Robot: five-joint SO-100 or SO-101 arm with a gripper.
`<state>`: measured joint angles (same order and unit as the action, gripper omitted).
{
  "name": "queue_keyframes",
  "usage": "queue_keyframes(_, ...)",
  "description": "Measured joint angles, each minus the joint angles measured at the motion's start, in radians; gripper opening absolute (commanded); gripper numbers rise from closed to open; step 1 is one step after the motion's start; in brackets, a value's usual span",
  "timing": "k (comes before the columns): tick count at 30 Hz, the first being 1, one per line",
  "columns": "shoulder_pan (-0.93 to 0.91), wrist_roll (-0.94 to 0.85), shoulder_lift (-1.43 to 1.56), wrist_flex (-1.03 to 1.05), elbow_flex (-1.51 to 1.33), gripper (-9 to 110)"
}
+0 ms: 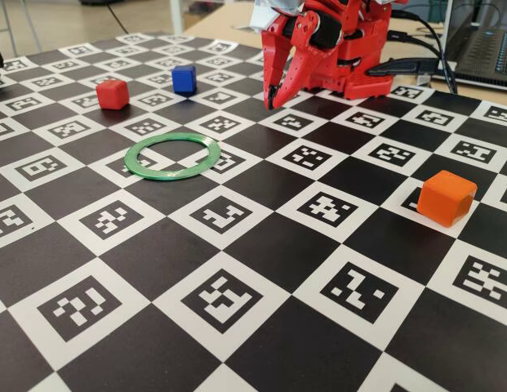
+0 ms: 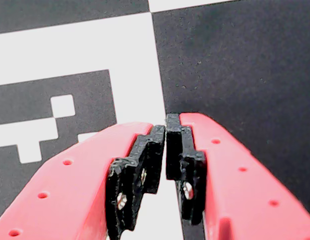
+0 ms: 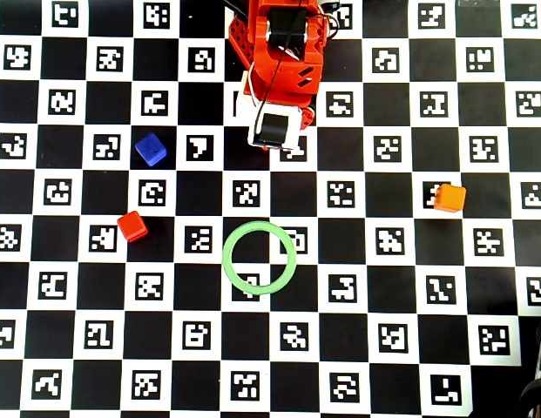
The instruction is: Grab the red cube then put it in the green circle then put the blue cube on top and finally the orange cube on top
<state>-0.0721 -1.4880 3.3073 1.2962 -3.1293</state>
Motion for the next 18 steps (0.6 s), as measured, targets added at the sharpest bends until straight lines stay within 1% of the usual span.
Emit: queue_keyframes(18, 0.000, -0.009, 0.000, 0.000, 0.000, -6)
